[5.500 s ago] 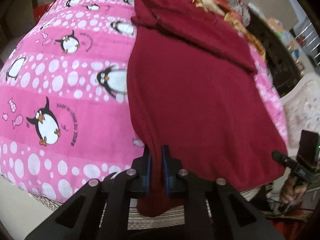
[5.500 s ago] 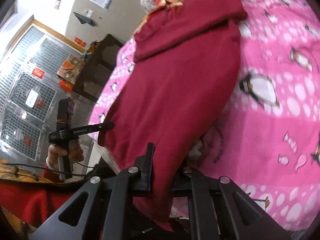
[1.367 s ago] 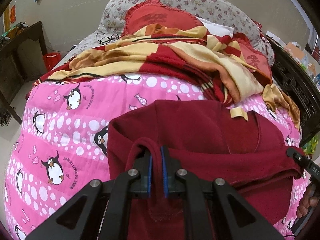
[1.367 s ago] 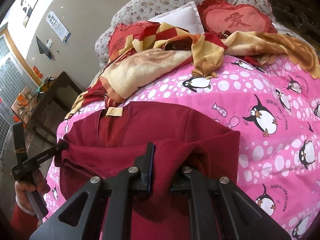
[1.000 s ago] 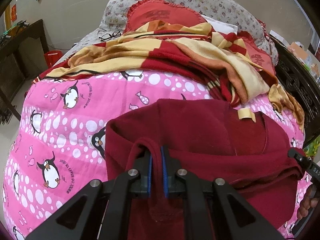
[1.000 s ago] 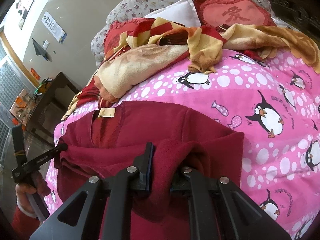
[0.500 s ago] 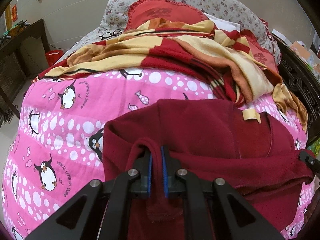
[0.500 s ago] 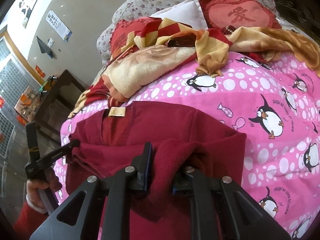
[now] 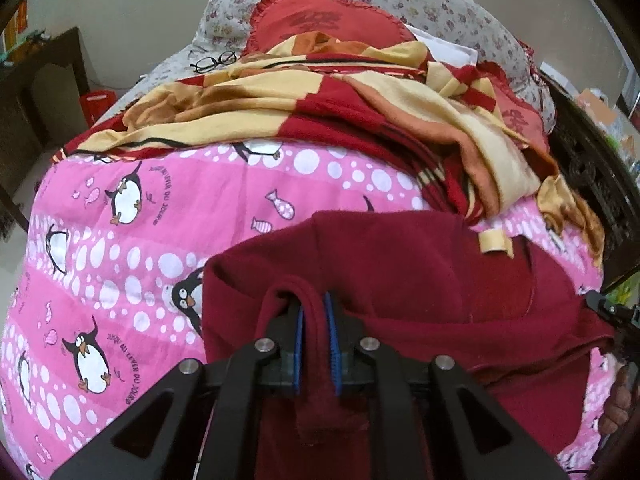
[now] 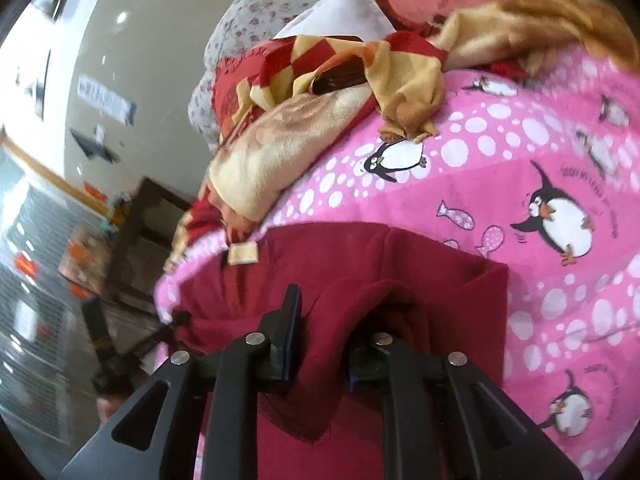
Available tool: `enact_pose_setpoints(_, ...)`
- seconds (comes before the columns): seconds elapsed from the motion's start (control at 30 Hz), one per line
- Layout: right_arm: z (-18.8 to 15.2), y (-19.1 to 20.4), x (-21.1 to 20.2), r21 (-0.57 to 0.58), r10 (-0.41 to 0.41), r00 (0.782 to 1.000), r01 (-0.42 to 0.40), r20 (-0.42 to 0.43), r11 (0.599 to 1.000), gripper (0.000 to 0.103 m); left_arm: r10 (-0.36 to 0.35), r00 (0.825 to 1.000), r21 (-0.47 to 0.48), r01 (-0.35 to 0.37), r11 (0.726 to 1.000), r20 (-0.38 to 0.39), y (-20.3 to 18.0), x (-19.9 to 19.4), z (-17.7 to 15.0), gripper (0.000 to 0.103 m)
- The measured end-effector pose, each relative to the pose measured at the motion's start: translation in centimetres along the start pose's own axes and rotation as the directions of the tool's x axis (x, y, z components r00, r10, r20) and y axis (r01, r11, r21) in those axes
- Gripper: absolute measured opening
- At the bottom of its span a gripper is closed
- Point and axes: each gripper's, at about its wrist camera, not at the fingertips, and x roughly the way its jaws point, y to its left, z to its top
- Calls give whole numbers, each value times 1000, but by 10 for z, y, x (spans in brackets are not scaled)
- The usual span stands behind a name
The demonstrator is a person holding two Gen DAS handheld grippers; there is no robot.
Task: Fold small clothes
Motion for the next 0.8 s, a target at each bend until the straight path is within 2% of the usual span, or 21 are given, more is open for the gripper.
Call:
enact_pose_setpoints(0.13, 7, -12, 4, 123, 71, 997, -69, -7, 990, 37, -19, 1000, -5, 19, 1000, -1, 2, -3, 3, 17)
enact_pose_setpoints(0.3, 8, -19, -4, 194, 156, 988, -156, 12, 969, 40, -72, 997, -19, 72, 997, 5, 8, -9, 6, 20)
enact_pose_setpoints(0.43, 12, -24, -9, 221, 158, 987, -159, 22, 962, 40, -112, 994, -51, 112, 992, 11, 14, -12, 10, 23)
enact_pose_setpoints(0.53, 12, -21, -10, 206, 163, 987, -162, 14, 965, 41, -140, 990, -56, 142, 988, 23, 14, -16, 12, 32)
enact_pose_setpoints(0.6, 12, -22, -11, 208, 168, 986, -168, 18, 964, 44, -161, 986, -60, 163, 985, 29, 13, -16, 14, 46)
enact_pose_setpoints(0.67, 13, -27, -5, 264, 188, 982, -189, 30, 946, 49, -156, 987, -54, 157, 986, 29, 9, -14, 15, 53)
enact_pose_setpoints(0.8, 17, -32, 11, 299, 142, 989, -146, 35, 943, 51, -142, 989, -66, 144, 987, 35, 4, -8, 18, 57)
